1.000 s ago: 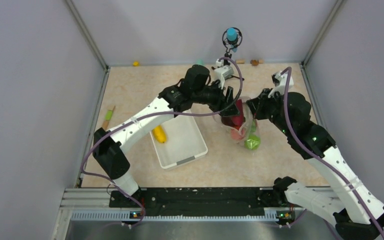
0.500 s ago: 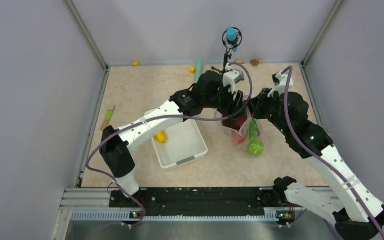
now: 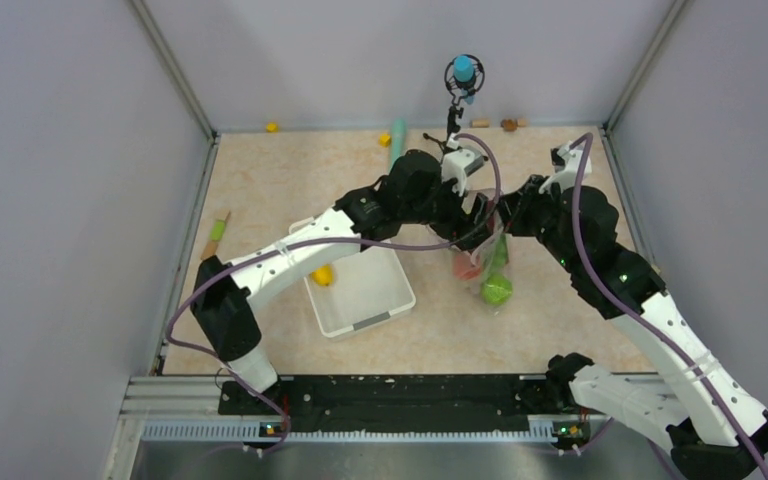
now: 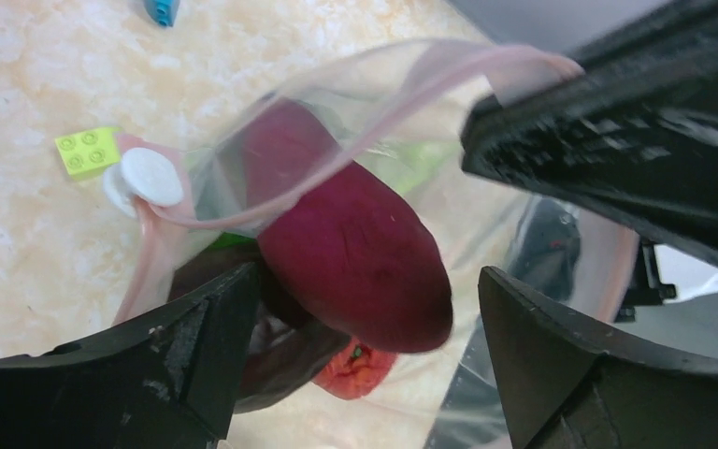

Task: Place the food in the zip-top bag and seal the zipper
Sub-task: Place the fake vegetable in the zipper food storage bag.

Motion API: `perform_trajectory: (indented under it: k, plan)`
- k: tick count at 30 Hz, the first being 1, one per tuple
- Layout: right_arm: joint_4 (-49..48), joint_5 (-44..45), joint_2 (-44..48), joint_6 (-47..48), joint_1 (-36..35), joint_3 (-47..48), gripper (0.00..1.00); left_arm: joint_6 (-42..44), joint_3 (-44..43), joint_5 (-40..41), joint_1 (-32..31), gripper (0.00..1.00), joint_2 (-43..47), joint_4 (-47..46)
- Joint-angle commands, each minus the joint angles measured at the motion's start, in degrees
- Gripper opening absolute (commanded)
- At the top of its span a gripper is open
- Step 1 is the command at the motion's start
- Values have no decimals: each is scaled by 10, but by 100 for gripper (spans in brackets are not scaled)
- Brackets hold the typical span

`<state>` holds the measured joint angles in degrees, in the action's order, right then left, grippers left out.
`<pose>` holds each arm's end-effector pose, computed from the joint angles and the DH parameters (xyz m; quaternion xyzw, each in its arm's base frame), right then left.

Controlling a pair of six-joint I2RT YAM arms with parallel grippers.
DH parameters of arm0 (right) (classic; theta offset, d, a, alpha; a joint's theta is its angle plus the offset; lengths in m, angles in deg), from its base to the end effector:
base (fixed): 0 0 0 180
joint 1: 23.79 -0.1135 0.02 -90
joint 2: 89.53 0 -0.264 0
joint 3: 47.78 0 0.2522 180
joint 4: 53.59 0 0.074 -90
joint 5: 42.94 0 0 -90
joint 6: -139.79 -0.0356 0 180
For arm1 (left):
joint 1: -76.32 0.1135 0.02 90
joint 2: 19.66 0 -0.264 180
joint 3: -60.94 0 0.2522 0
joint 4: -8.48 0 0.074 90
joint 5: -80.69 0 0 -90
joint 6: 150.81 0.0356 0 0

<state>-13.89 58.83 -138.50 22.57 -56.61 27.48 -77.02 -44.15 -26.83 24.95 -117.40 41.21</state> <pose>0.1541 0.0907 0.3991 0.0253 0.7829 0.2387 0.5740 0.2433 -0.3217 0.3611 0.3299 0.7717 -0.4008 0.3674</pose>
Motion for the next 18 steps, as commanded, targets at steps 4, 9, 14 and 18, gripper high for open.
perform_trajectory:
  k: [4,9,14,18]
  plan:
    - [-42,22,11,5,5,17,0,5,50,-30,-4,97,100,-42]
    - [-36,29,13,8,5,17,0,6,68,-36,-4,97,137,-42]
    - [-33,36,11,12,5,15,0,1,99,-54,-5,97,187,-59]
    - [-30,37,12,17,4,12,0,-7,134,34,-5,97,245,-50]
